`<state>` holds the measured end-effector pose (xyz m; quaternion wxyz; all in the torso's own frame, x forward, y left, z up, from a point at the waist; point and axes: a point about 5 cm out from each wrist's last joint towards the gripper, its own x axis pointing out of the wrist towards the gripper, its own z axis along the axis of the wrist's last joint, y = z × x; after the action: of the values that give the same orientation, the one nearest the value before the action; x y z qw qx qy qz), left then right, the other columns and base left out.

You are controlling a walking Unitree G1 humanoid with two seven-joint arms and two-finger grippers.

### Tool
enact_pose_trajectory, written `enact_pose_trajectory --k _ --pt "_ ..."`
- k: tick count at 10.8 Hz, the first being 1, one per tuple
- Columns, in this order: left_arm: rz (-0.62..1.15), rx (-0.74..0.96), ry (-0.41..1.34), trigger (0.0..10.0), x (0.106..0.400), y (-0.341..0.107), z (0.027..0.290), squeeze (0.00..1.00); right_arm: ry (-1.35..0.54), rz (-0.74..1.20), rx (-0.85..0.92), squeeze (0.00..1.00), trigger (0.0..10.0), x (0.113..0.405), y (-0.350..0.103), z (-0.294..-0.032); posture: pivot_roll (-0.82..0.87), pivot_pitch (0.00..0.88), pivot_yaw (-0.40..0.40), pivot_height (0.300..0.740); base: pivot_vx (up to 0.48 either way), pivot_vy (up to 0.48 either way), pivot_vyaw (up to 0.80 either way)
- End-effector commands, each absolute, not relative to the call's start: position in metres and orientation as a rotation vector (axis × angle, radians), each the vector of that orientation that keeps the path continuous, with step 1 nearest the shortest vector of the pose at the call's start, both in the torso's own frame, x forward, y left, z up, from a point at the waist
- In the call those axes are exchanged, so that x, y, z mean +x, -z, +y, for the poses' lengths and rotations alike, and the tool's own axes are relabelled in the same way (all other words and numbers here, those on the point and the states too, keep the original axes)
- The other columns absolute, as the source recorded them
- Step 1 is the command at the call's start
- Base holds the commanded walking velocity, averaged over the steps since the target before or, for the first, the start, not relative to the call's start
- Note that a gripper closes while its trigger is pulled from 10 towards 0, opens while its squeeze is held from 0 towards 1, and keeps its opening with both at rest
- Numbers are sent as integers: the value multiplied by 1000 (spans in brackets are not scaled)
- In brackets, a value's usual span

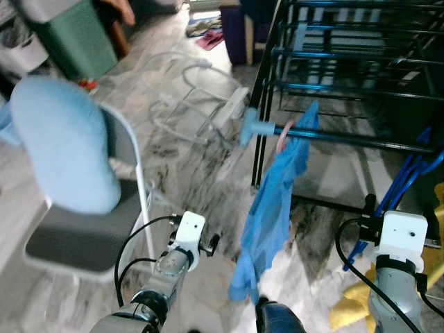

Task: Hang hanger

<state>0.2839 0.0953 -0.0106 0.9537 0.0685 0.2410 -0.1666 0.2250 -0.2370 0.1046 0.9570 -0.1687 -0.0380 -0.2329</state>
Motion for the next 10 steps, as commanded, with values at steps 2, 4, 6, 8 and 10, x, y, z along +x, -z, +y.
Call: enact_pose_trajectory --k 2,4,6,8,10 --pt "531 145 325 10000 277 18 100 0 460 -90 -337 0 10000 224 -107 -234 -334 146 133 740 -364 0 0" --pt "532 146 315 10000 276 19 99 0 448 -91 -340 0 10000 226 -107 -234 -328 143 122 740 -366 0 0" --pt "536 145 308 10000 275 20 100 0 424 -90 -342 0 10000 229 -107 -232 -317 144 113 740 -366 0 0" --pt "513 144 272 10000 278 18 112 0 338 -85 -326 0 10000 238 -104 -222 -260 148 67 740 -366 0 0" --pt "480 149 167 10000 280 15 138 0 190 -89 -286 0 10000 259 -101 -197 -169 122 24 740 -366 0 0"
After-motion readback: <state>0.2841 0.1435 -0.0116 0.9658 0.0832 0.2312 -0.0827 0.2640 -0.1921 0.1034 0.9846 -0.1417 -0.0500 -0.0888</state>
